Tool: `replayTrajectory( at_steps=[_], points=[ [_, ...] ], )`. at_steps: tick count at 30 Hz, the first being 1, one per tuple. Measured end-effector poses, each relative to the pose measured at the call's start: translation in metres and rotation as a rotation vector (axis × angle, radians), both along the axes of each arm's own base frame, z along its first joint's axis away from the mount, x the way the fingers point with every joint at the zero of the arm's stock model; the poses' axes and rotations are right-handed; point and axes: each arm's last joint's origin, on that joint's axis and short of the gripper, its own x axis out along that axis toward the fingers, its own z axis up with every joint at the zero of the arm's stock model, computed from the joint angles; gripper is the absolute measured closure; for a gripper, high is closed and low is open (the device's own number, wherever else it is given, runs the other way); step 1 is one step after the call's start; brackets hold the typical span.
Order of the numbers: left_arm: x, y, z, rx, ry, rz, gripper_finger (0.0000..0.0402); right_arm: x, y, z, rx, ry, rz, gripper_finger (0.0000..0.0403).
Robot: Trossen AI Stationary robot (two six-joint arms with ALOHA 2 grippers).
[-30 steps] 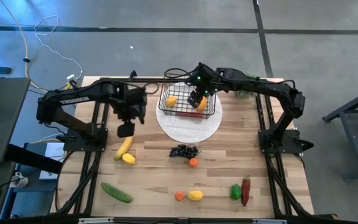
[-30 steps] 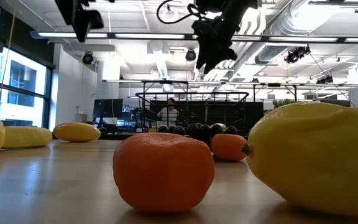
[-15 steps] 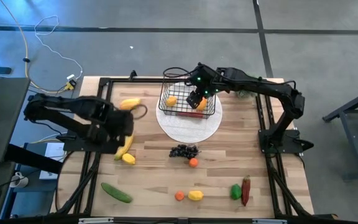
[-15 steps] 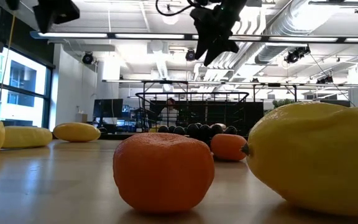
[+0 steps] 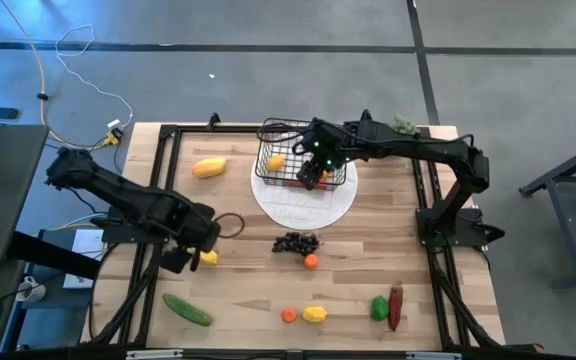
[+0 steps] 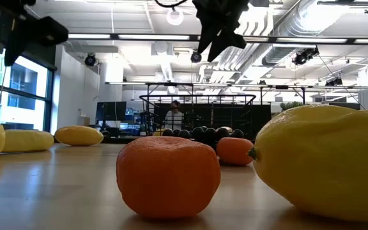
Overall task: Build produce basket
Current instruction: Put the top lemon into the mesh basket
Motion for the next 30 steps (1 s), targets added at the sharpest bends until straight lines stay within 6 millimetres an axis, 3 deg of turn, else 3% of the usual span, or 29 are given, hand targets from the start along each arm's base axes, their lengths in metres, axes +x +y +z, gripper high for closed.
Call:
replayTrajectory(
  at_steps=[13, 30],
  points=[
    [0.03, -0.01, -0.046, 0.065, 0.108, -0.002, 0.0149, 0.0, 0.022, -0.002, 0.014, 0.037, 0.011, 0.0213],
    [0.049, -0.016, -0.09, 0.093, 0.283, 0.005, 0.0149, 0.001, 0.036, -0.003, -0.01, 0.059, 0.036, 0.0213]
  ],
)
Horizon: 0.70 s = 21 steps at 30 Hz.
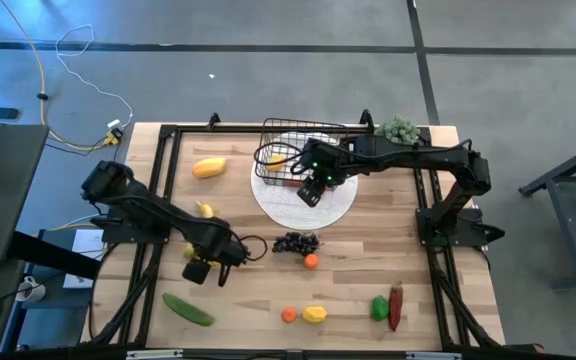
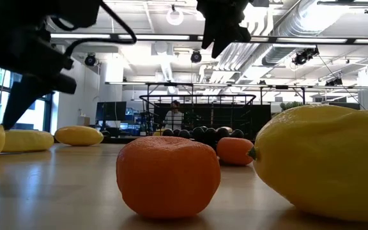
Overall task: Build produce basket
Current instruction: Put the top lemon into the mesh basket
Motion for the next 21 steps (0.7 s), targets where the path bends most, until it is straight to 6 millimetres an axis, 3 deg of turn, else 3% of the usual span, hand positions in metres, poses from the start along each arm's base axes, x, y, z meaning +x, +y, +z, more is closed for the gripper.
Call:
replayTrajectory(
  at_steps=[9, 18, 21],
  points=[
    [0.007, -0.002, -0.021, 0.021, 0.069, 0.006, 0.0159, -0.001, 0.0, 0.0, 0.0, 0.008, 0.0, 0.0213],
    [0.009, -0.002, -0.022, 0.042, 0.043, 0.0, 0.026, -0.008, 0.001, 0.003, 0.004, 0.033, -0.004, 0.0213],
    [0.011, -0.002, -0.02, 0.04, 0.035, 0.0, 0.0266, -0.014, 0.001, 0.01, 0.002, 0.013, -0.018, 0.0213]
  ],
)
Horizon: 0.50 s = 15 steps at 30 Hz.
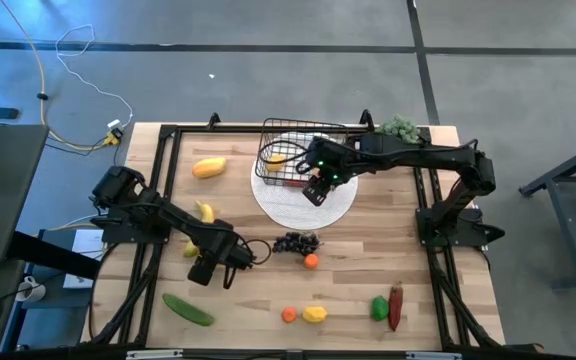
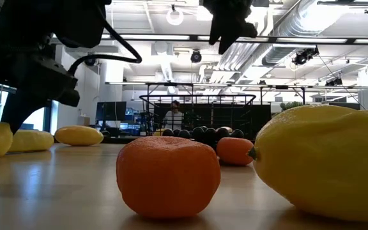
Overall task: Build produce basket
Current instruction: Put the top lemon into the mesh basket
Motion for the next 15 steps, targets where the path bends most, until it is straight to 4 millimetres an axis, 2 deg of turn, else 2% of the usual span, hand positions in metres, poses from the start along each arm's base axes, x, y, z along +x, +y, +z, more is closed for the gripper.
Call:
replayTrajectory(
  at_steps=[8, 15],
  points=[
    [0.013, 0.007, 0.021, -0.026, -0.098, 0.032, 0.0266, -0.017, 0.001, 0.017, -0.01, -0.034, -0.041, 0.0213],
    [0.03, 0.034, 0.048, -0.033, -0.237, 0.096, 0.0265, -0.028, 0.0, 0.028, -0.053, -0.065, -0.097, 0.0213]
  ],
)
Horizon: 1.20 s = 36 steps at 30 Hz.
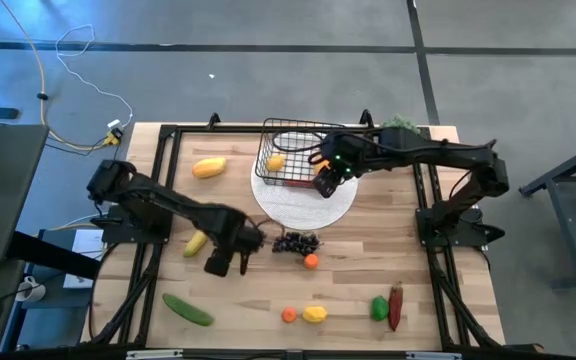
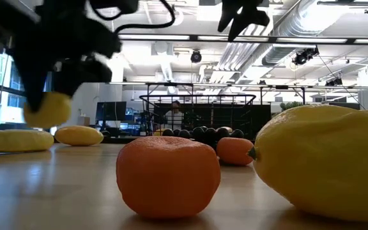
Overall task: Build produce basket
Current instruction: Put the top lemon into the mesh basket
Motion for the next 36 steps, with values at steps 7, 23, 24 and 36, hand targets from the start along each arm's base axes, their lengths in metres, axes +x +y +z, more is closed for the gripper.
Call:
replayTrajectory(
  at_steps=[7, 23, 24, 36],
  points=[
    [0.019, 0.045, 0.03, 0.063, -0.161, 0.094, 0.0265, -0.006, -0.009, 0.005, -0.012, -0.013, -0.035, 0.0213],
    [0.034, 0.154, 0.102, 0.19, -0.488, 0.268, 0.0264, -0.02, -0.055, 0.008, -0.064, 0.001, -0.116, 0.0213],
    [0.034, 0.16, 0.105, 0.199, -0.506, 0.286, 0.0264, -0.021, -0.058, 0.008, -0.066, 0.004, -0.121, 0.0213],
    [0.025, 0.225, 0.111, 0.316, -0.675, 0.475, 0.0264, -0.03, -0.083, 0.008, -0.096, 0.026, -0.157, 0.0213]
  ],
)
